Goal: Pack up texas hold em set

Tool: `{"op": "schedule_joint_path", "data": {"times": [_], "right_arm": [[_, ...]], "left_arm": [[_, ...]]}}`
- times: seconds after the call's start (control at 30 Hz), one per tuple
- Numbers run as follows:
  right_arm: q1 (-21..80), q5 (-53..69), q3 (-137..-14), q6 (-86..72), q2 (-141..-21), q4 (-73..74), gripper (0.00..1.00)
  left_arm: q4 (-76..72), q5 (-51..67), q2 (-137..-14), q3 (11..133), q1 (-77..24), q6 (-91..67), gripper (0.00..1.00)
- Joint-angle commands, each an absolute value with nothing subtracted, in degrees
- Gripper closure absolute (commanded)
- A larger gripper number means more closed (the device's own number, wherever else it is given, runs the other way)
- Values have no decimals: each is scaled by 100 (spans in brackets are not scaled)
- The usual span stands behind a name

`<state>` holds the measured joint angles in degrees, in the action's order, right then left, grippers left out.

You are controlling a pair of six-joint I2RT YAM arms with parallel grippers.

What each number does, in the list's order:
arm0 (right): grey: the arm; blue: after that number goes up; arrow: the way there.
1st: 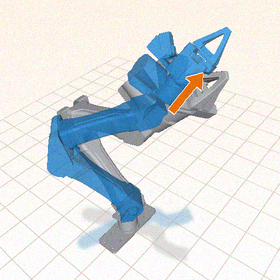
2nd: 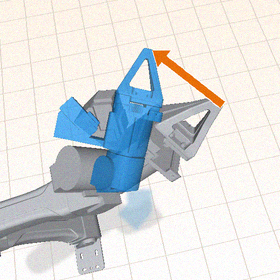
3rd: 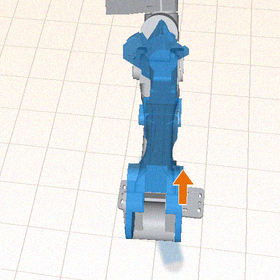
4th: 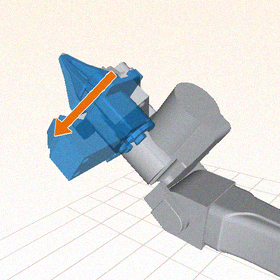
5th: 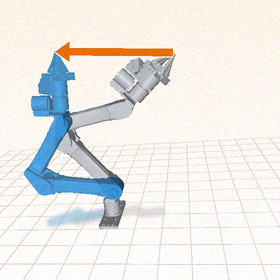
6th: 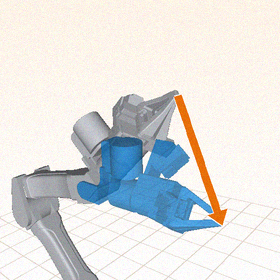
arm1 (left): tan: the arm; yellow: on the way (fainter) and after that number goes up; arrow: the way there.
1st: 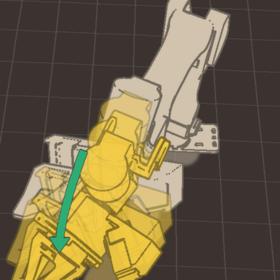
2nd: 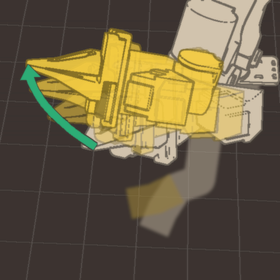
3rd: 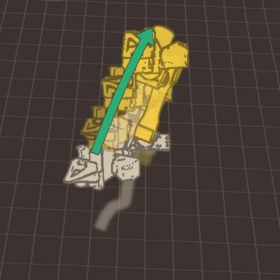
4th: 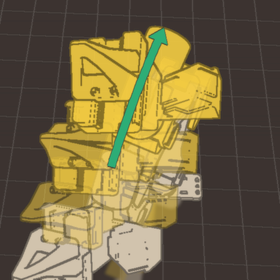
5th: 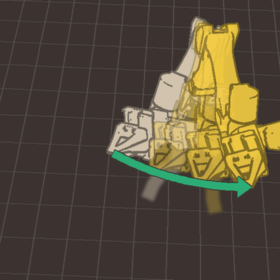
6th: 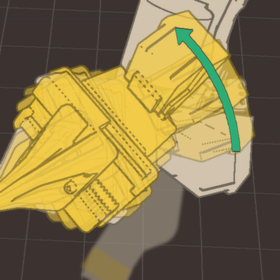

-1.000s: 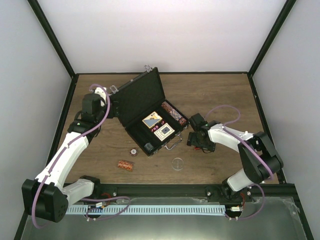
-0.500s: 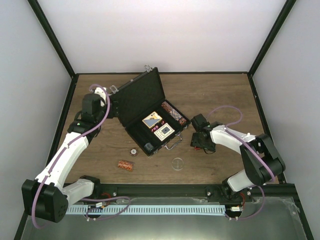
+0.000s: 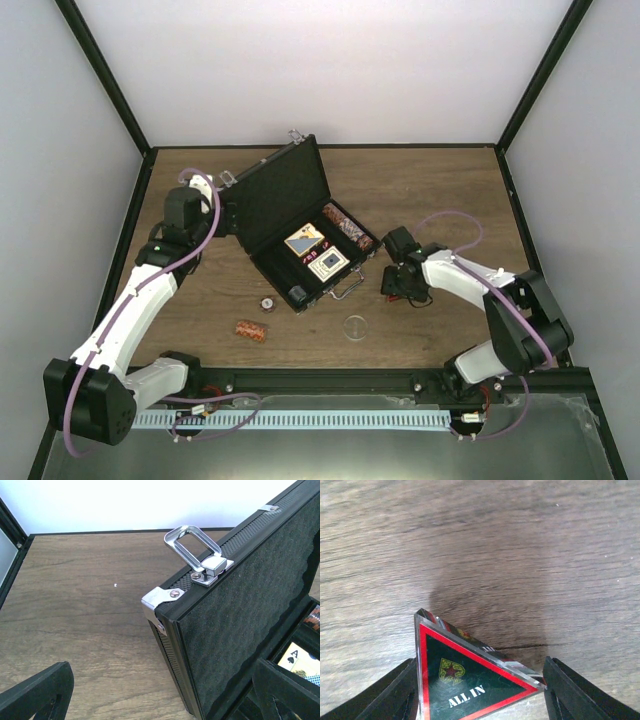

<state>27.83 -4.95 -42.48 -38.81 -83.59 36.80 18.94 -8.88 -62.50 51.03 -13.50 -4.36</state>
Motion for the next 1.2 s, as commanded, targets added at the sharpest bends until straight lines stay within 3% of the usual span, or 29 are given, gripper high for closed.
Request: {"op": "schedule_joint_path", "data": {"times": [0.0, 0.3, 0.77, 1.17], "right_arm": [[2781, -483, -5052, -3242, -8286, 4028, 47], [2923, 236, -6020, -2685, -8239, 3204, 47], [4065, 272, -8063, -2190, -10458, 2744, 47], [4169, 175, -9164, -2687, -11818, 3212, 45]], "left_arm": [[1816, -868, -6272, 5078, -1345, -474, 0], [1834, -951, -6276, 5066, -1344, -453, 0], [1844, -867, -6363, 5083, -1344, -455, 0], [1842, -789, -6487, 5108, -1354, -474, 0]]}}
